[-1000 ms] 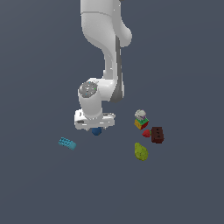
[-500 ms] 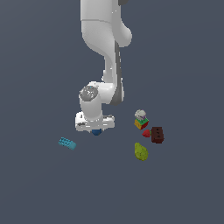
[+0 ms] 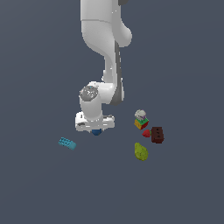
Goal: Pick up a designated object from a clutter of objects.
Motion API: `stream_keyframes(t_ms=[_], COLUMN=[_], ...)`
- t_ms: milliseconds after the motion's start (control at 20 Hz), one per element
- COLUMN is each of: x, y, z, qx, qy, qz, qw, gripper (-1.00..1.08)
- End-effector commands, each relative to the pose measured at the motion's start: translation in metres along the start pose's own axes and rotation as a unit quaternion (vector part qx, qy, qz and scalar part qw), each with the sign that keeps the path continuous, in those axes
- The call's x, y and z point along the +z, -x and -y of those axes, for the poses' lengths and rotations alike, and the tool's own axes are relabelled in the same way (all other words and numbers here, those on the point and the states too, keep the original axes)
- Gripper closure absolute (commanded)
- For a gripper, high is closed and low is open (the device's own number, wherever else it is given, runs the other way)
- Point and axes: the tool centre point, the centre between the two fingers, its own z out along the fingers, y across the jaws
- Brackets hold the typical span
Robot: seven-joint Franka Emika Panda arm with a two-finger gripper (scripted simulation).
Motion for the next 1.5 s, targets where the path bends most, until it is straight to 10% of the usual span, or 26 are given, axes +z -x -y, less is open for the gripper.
stream_keyframes(t_ms=[0,600,1450], x=[-0.002,-0.051,-0.214], y=[0.0,0.0,-0.002], z=[0.001,0.039,0.158], qx=[0.0,0.0,-0.001], qy=[0.0,0.0,0.002], qz=[0.0,0.0,0.0], qw=[1.0,1.0,1.0], gripper=[1.08,1.08,1.08])
